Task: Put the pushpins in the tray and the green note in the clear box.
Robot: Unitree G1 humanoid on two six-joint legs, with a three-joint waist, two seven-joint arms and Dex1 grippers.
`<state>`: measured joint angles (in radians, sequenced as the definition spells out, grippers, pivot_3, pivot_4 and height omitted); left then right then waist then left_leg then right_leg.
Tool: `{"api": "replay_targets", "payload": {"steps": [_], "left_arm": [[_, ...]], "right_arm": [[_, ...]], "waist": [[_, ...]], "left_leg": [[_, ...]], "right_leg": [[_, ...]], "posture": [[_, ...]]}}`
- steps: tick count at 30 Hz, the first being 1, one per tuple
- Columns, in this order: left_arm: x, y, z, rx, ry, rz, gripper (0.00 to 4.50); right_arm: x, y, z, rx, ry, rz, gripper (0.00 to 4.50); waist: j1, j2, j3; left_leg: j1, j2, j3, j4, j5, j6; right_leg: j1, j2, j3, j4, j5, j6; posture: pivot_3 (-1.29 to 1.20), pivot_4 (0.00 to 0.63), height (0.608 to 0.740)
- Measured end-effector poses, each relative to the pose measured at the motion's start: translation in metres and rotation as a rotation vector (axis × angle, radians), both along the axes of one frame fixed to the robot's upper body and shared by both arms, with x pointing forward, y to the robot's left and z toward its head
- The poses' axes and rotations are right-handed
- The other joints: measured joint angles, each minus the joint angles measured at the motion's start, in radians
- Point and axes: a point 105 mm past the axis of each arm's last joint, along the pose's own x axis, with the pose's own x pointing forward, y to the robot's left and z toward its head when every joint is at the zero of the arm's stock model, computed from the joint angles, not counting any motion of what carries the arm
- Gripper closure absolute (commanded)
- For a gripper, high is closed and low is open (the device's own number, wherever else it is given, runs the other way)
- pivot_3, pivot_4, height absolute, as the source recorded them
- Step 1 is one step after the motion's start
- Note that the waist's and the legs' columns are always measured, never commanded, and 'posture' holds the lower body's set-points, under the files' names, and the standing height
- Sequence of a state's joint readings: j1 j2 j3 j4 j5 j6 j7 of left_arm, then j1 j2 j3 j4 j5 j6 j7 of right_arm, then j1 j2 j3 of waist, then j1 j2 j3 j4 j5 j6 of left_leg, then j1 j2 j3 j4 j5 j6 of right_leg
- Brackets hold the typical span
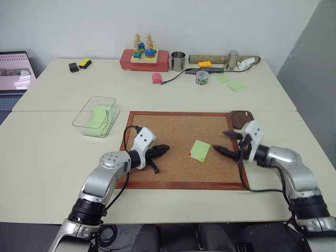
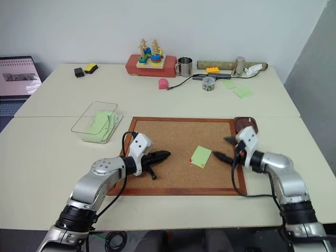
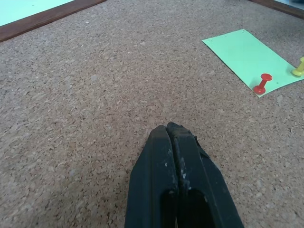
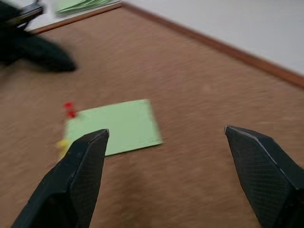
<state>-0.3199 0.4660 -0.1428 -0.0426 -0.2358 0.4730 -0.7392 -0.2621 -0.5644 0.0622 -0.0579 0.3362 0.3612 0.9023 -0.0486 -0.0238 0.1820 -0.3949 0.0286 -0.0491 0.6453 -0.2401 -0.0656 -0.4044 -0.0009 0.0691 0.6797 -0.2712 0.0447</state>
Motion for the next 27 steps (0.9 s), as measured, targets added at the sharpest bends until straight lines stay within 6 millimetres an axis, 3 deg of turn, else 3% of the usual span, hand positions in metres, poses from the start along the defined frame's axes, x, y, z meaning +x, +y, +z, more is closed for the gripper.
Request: {"api": "replay_targets", "payload": {"steps": [12,16,27], "left_arm": [[-0.001,-0.001,0.0,-0.001,0.003,-0.01,4.5],[-0.001,-0.001,0.0,-0.001,0.003,-0.011,4.5],[-0.002,0.001,0.001,0.005,0.002,-0.011,4.5]], "right_arm": [[-0.022,0.046,-0.011,0.06,0.039,0.125,0.43],[-0.02,0.047,-0.019,0.047,0.045,0.114,0.98],[-0.019,0.048,-0.019,0.05,0.036,0.117,3.5]], "waist": [[0.0,0.0,0.0],[0.0,0.0,0.0],[0.0,0.0,0.0]], "left_leg": [[0.0,0.0,0.0,0.0,0.0,0.0],[0.0,0.0,0.0,0.0,0.0,0.0],[0.0,0.0,0.0,0.0,0.0,0.0]], "right_leg": [[0.0,0.0,0.0,0.0,0.0,0.0],[0.0,0.0,0.0,0.0,0.0,0.0],[0.0,0.0,0.0,0.0,0.0,0.0]], "posture": [[0.0,0.15,0.74],[0.0,0.15,0.74],[0.0,0.15,0.74]]}}
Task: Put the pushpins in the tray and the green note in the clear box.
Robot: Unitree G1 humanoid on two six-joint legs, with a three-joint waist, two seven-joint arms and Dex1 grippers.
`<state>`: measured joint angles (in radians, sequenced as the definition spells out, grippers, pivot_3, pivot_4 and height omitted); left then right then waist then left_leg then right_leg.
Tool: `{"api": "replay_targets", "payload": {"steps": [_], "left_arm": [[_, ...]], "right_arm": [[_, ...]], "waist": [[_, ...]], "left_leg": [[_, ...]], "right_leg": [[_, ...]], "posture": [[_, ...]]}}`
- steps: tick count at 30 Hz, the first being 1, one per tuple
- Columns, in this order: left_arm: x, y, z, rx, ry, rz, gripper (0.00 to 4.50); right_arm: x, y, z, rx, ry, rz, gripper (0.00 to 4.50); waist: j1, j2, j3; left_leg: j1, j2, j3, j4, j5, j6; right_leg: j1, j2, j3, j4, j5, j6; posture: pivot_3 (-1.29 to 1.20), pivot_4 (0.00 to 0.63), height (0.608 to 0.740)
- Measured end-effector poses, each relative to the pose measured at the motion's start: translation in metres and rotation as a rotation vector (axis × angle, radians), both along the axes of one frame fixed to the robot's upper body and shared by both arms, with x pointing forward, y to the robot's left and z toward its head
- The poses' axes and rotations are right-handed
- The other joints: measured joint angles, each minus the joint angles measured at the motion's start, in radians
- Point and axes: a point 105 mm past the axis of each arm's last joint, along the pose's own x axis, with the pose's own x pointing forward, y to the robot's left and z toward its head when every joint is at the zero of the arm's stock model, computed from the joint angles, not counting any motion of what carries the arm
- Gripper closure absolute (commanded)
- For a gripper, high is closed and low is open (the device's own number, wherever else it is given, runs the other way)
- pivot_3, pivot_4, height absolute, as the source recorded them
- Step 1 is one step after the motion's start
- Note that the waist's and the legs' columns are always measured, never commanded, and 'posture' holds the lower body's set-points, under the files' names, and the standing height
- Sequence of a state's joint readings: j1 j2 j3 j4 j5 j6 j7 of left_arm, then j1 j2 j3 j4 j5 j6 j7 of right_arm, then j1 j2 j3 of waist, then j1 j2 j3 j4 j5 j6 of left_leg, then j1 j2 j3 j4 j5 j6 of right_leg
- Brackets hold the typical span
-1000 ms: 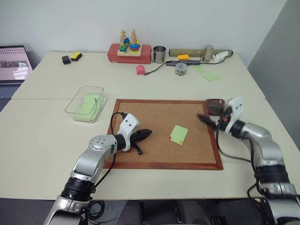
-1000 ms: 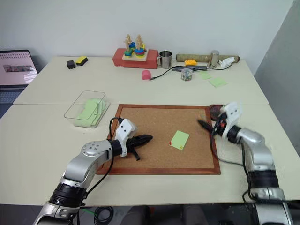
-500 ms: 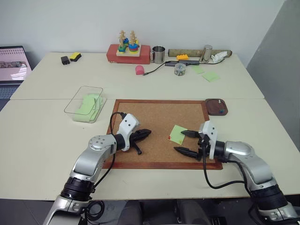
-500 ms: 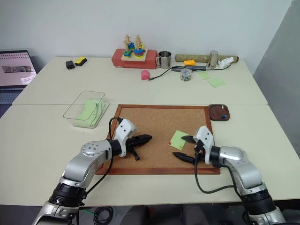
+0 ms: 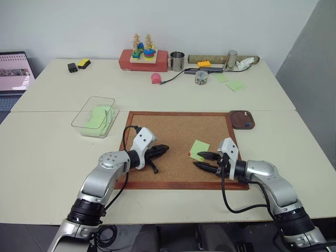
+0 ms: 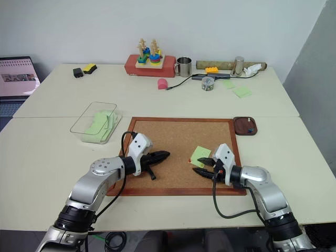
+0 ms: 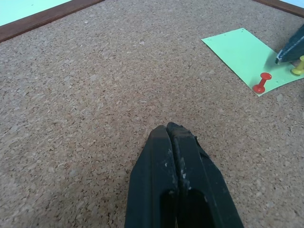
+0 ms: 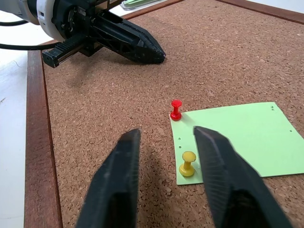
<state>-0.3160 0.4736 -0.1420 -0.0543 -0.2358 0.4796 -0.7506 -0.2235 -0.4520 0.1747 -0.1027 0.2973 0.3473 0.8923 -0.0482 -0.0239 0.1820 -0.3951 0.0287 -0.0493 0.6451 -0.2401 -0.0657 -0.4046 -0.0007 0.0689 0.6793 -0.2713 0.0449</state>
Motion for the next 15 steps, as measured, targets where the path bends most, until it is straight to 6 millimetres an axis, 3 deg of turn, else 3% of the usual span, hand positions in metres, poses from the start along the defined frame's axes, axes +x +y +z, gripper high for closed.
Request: {"api": "replay_targets", "payload": {"steps": [5,15], "left_arm": [[-0.0012,0.0003,0.0001,0.003,0.003,0.0,4.5],[-0.0012,0.0,0.0004,0.003,0.004,-0.001,4.5]], "right_arm": [[0.0013,-0.0018,-0.0002,0.0,0.0,-0.01,4.48],[0.0015,-0.0041,0.0025,0.016,0.025,-0.026,4.48]], "waist": [[0.0,0.0,0.0],[0.0,0.0,0.0]], "left_leg": [[0.0,0.0,0.0,0.0,0.0,0.0],[0.0,0.0,0.0,0.0,0.0,0.0]], "right_leg": [[0.0,0.0,0.0,0.0,0.0,0.0],[0.0,0.0,0.0,0.0,0.0,0.0]], "posture": [[0.0,0.15,0.74],[0.0,0.15,0.74]]}}
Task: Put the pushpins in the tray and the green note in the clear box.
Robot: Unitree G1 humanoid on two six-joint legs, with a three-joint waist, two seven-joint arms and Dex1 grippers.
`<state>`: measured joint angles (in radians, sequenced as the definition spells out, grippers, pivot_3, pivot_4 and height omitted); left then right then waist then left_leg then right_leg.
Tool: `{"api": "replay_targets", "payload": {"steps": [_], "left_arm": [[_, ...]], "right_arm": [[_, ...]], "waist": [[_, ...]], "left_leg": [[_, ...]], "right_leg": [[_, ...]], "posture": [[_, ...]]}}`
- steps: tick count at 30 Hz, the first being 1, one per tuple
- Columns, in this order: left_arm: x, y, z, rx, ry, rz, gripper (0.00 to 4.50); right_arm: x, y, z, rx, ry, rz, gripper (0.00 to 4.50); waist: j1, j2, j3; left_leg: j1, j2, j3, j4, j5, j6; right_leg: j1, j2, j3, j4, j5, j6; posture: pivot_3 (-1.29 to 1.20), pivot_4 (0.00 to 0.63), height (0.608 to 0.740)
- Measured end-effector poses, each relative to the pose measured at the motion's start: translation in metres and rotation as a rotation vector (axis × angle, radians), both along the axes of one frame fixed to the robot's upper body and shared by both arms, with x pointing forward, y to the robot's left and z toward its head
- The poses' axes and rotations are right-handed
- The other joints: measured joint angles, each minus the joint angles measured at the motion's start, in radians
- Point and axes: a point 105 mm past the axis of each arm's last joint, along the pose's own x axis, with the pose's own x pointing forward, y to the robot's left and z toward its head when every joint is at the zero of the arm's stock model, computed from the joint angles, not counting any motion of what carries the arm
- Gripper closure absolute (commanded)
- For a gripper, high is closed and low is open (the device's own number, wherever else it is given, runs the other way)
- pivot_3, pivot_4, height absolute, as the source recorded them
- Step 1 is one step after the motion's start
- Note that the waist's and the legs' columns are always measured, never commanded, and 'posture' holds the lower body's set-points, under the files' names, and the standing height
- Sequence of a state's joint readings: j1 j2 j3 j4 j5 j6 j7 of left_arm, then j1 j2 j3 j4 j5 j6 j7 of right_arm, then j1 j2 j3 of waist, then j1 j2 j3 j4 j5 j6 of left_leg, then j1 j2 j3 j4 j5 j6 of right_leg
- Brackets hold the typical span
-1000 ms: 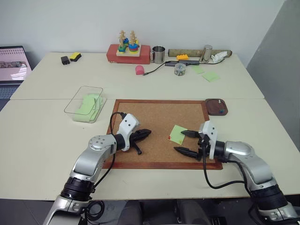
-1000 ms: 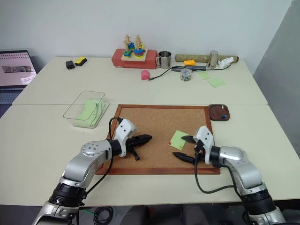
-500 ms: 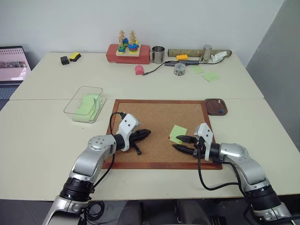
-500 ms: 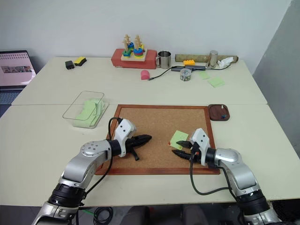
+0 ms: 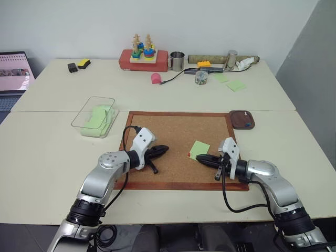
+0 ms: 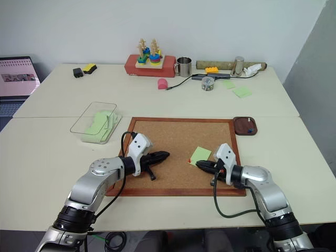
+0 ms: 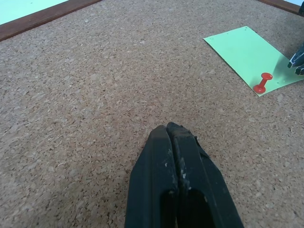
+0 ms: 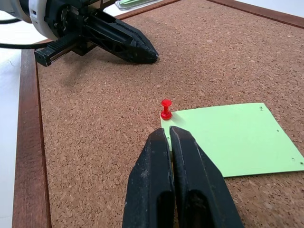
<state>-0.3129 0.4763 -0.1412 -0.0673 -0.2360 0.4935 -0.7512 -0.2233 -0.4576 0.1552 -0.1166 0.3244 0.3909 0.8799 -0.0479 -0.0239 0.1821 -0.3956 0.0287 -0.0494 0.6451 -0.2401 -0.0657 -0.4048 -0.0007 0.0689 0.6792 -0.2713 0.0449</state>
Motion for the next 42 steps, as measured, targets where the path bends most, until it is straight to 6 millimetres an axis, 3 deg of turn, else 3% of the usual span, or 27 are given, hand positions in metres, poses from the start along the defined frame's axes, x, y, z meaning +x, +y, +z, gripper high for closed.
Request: {"api": "replay_targets", "payload": {"steps": [2,5,8,13,17,19,22,28,33,42], "left_arm": [[0.0,0.0,0.0,0.0,0.0,-0.001,4.5],[0.0,0.0,0.0,0.0,0.0,0.0,4.5],[0.0,0.0,0.0,0.0,0.001,0.0,4.5],[0.0,0.0,0.0,0.001,0.001,-0.001,4.5],[0.0,0.001,0.0,0.004,0.001,0.0,4.5],[0.001,0.001,0.0,0.007,0.001,-0.003,4.5],[0.001,0.001,0.001,0.006,0.0,-0.005,4.5],[0.001,0.001,0.001,0.008,-0.001,-0.008,4.5],[0.001,0.001,0.001,0.009,-0.001,-0.005,4.5],[0.001,0.001,0.001,0.009,-0.002,-0.003,4.5]], "right_arm": [[0.0,-0.001,0.009,0.044,0.019,-0.014,4.48],[0.003,-0.001,0.038,0.122,-0.011,-0.025,4.48],[0.008,-0.007,0.05,0.157,-0.023,-0.065,4.48],[0.027,-0.025,0.054,0.171,-0.027,-0.18,4.48],[0.055,-0.047,0.06,0.157,-0.086,-0.338,4.48],[0.08,-0.071,0.06,0.109,-0.124,-0.495,4.48],[0.103,-0.099,0.061,0.059,-0.158,-0.651,4.48],[0.123,-0.123,0.044,0.025,-0.101,-0.772,4.48],[0.13,-0.133,0.032,0.035,-0.042,-0.819,3.34],[0.136,-0.139,0.035,0.067,-0.051,-0.837,1.59]], "waist": [[0.0,0.0,0.0],[0.0,0.0,0.0],[0.0,0.0,0.0],[0.0,0.0,0.0],[-0.001,0.0,0.0],[-0.002,0.0,0.0],[-0.003,0.0,0.0],[-0.005,0.0,0.0],[-0.008,0.0,0.0],[-0.009,0.0,0.0]], "left_leg": [[0.0,0.0,0.0,0.0,0.0,0.0],[0.0,0.0,0.0,0.0,0.0,0.0],[0.0,0.0,0.0,0.0,0.0,0.0],[0.0,0.0,0.0,0.0,0.0,0.0],[0.0,0.0,0.0,0.0,0.0,0.0],[0.0,-0.001,0.001,0.0,0.0,0.0],[0.0,-0.001,0.002,0.0,0.0,0.0],[0.0,0.0,0.001,-0.001,0.0,0.0],[0.0,0.0,0.002,-0.001,0.0,0.0],[0.0,0.0,0.002,-0.001,0.0,0.0]], "right_leg": [[0.0,0.0,0.0,0.0,0.0,0.0],[0.0,0.0,0.0,0.0,0.0,0.0],[0.0,0.0,0.0,0.0,0.0,0.0],[0.0,0.0,0.0,0.0,0.0,0.0],[0.0,0.0,0.0,0.0,0.0,0.0],[0.0,0.0,0.001,0.0,0.0,0.0],[-0.001,0.0,0.001,0.0,0.001,-0.001],[-0.001,0.0,0.001,0.0,0.003,-0.005],[-0.001,0.0,0.001,0.0,0.003,-0.005],[-0.001,0.0,0.001,0.0,0.003,-0.005]], "posture": [[0.0,0.15,0.74],[0.0,0.15,0.74],[0.0,0.15,0.74],[0.0,0.15,0.74],[0.0,0.15,0.74],[0.0,0.15,0.74],[0.0,0.15,0.74],[0.0,0.15,0.74],[0.0,0.15,0.74],[0.0,0.15,0.74]]}}
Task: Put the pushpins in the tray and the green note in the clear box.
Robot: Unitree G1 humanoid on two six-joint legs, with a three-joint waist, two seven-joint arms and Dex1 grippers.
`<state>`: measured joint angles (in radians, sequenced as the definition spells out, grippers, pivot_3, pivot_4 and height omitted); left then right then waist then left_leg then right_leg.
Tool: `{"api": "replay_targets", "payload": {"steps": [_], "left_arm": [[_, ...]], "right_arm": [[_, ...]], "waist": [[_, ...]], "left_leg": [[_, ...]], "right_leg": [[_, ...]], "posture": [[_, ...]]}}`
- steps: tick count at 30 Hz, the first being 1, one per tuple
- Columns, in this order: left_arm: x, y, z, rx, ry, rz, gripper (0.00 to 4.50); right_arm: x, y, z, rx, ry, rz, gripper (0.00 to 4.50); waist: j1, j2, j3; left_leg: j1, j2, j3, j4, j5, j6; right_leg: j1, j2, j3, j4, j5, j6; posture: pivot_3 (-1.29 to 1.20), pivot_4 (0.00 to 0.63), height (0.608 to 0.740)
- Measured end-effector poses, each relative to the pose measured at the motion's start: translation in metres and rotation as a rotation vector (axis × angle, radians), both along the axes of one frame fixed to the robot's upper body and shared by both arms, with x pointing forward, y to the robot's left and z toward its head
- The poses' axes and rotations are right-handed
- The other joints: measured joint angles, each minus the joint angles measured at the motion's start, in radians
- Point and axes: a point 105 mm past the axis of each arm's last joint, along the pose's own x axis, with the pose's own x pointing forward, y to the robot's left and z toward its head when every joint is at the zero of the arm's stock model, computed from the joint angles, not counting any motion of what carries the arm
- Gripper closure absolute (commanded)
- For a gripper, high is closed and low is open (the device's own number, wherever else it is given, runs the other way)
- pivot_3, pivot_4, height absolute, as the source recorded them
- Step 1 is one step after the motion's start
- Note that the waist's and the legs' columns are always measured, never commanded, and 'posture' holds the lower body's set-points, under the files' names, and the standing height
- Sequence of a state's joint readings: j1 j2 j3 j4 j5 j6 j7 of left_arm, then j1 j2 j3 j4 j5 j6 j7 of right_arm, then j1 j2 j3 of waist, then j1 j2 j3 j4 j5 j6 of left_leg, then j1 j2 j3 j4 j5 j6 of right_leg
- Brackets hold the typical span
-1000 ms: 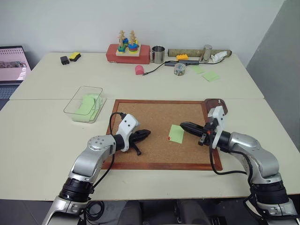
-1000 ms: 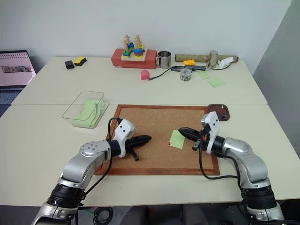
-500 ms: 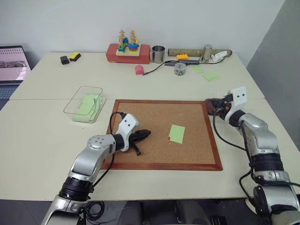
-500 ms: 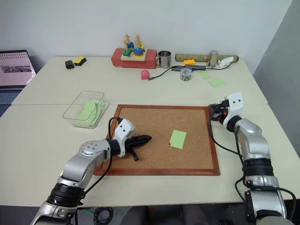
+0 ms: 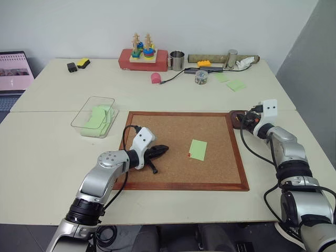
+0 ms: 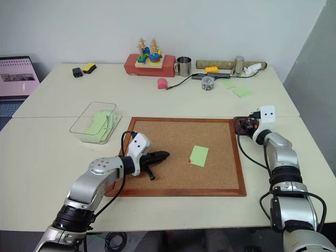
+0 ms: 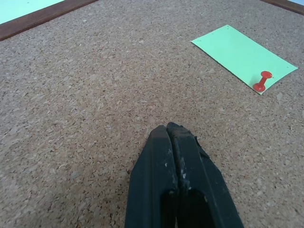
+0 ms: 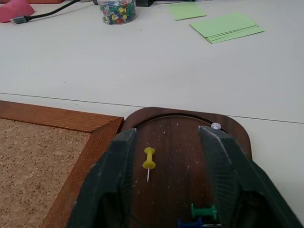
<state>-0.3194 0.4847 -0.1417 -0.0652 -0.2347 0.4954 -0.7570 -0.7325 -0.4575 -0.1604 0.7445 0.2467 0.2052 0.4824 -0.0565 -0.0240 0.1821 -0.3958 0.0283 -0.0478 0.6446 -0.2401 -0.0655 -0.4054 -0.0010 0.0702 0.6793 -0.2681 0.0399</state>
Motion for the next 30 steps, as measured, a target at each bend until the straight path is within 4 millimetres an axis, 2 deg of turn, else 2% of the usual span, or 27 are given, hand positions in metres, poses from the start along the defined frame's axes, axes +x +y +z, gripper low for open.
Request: {"api": "replay_targets", "payload": {"steps": [3,5,9,10,14,19,26,30], "left_arm": [[0.0,0.0,0.0,0.0,0.0,0.0,4.5],[0.0,0.0,0.0,0.0,0.0,0.001,4.5],[0.0,0.0,0.0,-0.001,0.0,0.0,4.5],[0.0,0.0,0.0,-0.001,0.0,0.0,4.5],[0.0,0.0,0.0,0.0,0.0,0.001,4.5],[0.0,0.001,0.0,0.001,0.002,0.002,4.5],[0.0,0.0,0.0,0.001,0.002,-0.001,4.5],[0.0,0.0,0.0,0.001,0.003,-0.002,4.5]], "right_arm": [[-0.001,-0.001,0.004,0.009,-0.017,0.009,0.79],[-0.001,0.0,0.011,0.009,-0.043,0.024,0.44],[-0.015,0.023,0.035,0.022,-0.141,0.187,0.44],[-0.025,0.035,0.04,0.016,-0.159,0.271,0.44],[-0.069,0.08,0.024,-0.042,-0.117,0.564,0.44],[-0.109,0.125,0.002,-0.076,-0.052,0.777,0.44],[-0.122,0.164,-0.014,-0.088,-0.039,0.858,0.44],[-0.121,0.173,-0.027,-0.09,-0.008,0.866,0.44]], "waist": [[0.0,0.0,0.0],[0.0,0.0,0.0],[0.0,0.0,0.0],[0.001,0.0,0.0],[0.003,0.0,0.0],[0.003,0.0,0.0],[0.005,0.0,0.0],[0.005,0.0,0.0]], "left_leg": [[0.0,0.0,0.0,0.0,0.0,0.0],[0.0,0.0,0.0,0.0,0.0,0.0],[0.0,0.0,-0.001,0.0,0.0,0.0],[0.0,0.0,-0.001,0.0,0.0,0.0],[0.0,0.0,-0.002,0.0,0.0,0.0],[0.0,0.0,-0.002,0.001,0.0,0.0],[0.0,0.0,-0.002,0.001,0.0,0.0],[0.0,0.0,-0.002,0.001,0.0,0.0]], "right_leg": [[0.0,0.0,0.0,0.0,0.0,0.0],[0.0,0.0,0.0,0.0,0.0,0.0],[0.0,0.0,-0.001,0.0,0.0,0.0],[0.0,0.0,-0.001,0.0,0.0,0.0],[0.0,0.0,-0.002,0.0,-0.002,0.003],[0.0,0.0,-0.001,0.0,-0.003,0.005],[0.0,0.0,-0.002,0.0,-0.003,0.005],[0.0,0.0,-0.002,0.0,-0.003,0.005]], "posture": [[0.0,0.15,0.74],[0.0,0.15,0.74],[0.0,0.15,0.74],[0.0,0.15,0.74],[0.0,0.15,0.74],[0.0,0.15,0.74],[0.0,0.15,0.74],[0.0,0.15,0.74]]}}
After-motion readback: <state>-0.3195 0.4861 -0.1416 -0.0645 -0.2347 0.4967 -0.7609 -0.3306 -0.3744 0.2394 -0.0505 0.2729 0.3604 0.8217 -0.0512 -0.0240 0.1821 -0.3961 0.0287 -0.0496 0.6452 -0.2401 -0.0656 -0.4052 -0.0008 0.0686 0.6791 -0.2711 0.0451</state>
